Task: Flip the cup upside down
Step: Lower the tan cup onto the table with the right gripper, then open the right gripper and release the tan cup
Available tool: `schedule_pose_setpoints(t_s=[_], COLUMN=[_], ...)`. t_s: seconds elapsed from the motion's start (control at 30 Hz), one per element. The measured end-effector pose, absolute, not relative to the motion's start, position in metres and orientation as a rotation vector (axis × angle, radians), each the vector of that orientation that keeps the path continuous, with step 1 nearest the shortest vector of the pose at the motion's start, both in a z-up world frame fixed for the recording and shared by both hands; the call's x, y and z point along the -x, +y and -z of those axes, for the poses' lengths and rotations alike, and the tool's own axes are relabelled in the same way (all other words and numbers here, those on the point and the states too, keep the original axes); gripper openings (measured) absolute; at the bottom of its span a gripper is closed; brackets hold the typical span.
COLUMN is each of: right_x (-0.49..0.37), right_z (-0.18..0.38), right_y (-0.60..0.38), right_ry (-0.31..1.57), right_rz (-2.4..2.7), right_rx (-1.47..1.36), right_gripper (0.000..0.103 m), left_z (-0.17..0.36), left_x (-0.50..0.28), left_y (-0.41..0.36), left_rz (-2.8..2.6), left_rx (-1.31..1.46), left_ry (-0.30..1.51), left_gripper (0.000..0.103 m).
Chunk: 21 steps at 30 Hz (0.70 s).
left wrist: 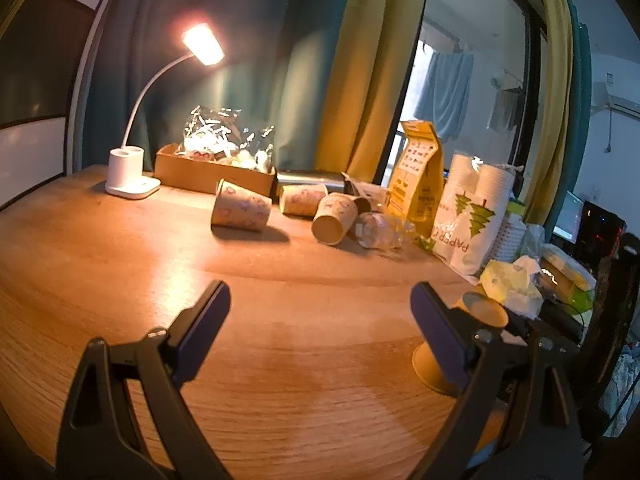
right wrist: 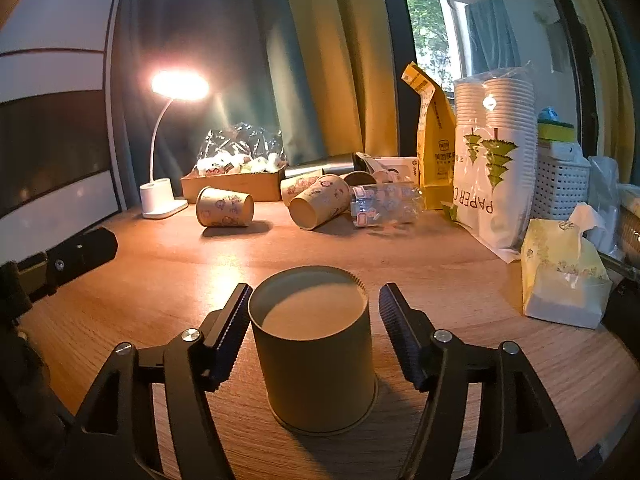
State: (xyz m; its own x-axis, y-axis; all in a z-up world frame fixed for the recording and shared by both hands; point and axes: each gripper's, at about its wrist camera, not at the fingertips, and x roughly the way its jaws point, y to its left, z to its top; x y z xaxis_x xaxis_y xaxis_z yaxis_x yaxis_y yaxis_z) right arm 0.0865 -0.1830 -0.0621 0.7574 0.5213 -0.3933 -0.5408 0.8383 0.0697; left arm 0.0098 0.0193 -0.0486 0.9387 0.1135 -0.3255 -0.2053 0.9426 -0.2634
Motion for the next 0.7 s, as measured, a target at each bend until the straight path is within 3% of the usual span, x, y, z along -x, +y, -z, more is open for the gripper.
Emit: schedule_pose_setpoints(t_s=[0.7], right_x=[-0.056], right_z=[-0.001], right_y=[-0.203], right_ry=[0.409], right_rz=[-0.54], right_rx=[0.019], right_gripper=[0.069], left_z=[0.009], left_x=[0.025], left_y=[0.01], left_rz=[-0.196], left_rx=[0.256], left_ry=[0.227], left_gripper=[0.093])
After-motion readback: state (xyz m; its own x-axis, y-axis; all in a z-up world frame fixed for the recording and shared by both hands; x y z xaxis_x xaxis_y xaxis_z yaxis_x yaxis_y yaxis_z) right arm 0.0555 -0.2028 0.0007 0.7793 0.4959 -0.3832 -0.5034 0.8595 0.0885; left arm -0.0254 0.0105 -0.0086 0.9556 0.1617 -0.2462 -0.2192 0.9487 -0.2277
